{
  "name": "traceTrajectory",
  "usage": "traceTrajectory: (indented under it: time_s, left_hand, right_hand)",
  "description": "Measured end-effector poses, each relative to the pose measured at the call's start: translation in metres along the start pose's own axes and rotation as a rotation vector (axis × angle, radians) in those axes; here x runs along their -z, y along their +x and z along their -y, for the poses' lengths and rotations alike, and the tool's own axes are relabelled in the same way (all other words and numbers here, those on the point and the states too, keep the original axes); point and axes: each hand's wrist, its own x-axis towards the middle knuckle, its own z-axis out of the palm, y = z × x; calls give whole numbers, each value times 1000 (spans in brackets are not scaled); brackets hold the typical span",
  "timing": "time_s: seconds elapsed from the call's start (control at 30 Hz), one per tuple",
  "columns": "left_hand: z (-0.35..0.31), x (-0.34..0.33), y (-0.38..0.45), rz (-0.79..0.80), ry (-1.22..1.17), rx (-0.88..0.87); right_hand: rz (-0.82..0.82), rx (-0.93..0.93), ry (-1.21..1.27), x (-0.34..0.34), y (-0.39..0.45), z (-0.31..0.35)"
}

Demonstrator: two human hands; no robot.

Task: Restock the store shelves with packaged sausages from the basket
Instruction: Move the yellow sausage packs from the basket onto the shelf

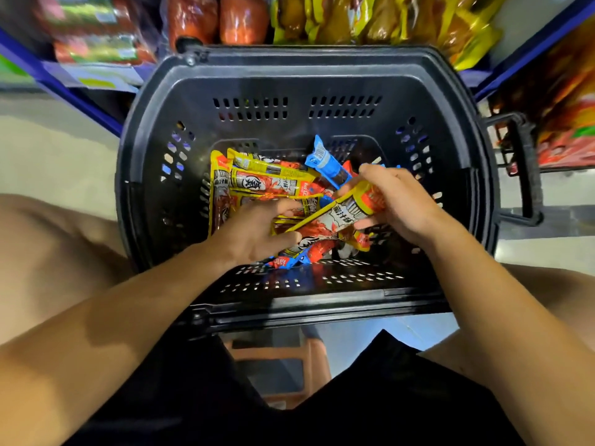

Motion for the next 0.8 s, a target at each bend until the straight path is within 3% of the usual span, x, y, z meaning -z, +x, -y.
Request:
traceTrajectory:
  time_s: [0.13,0.23,0.3,0.43,0.57,0.7,0.8]
  left_hand:
    - [5,-2,1,-89,-258,44]
    - [6,-10,-2,36,-233,35]
    - [4,-20,-5,120,-185,32]
    - [2,-26,1,108,-247,105]
    - [11,-21,7,59,-238,167]
    - [16,-18,7,-4,-260,180]
    - [18,-17,5,-61,-285,193]
  right_hand:
    - [13,-89,183,-5,5,1]
    - [-115,-75,210,-11,13,-5]
    - [-62,-154,209,-23,17,-15]
    - [71,-271,208,-43,21,-31]
    - [57,-195,-109,-35,22,-30]
    - [277,-295,-576,-35,13,-33]
    - [290,-248,-656,-43,11,-37]
